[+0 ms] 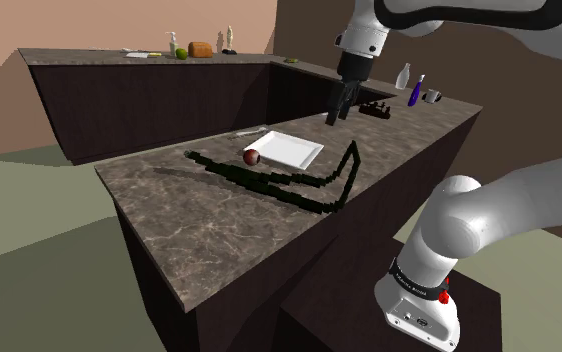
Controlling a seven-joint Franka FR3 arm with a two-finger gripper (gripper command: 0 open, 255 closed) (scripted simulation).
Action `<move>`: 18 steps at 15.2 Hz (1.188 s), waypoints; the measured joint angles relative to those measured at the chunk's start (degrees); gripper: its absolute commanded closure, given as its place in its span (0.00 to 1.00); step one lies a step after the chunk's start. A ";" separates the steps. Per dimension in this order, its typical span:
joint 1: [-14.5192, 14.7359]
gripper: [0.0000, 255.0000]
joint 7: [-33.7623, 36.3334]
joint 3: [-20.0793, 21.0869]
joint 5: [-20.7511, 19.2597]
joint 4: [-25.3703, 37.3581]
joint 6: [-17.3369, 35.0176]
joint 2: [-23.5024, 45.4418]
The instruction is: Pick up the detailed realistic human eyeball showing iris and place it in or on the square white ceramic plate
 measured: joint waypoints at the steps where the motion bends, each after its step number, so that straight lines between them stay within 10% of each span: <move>1: 0.00 0.00 0.00 0.00 0.00 0.00 0.00 0.00; 18: 0.36 0.00 2.75 3.96 -4.53 7.78 25.15 31.62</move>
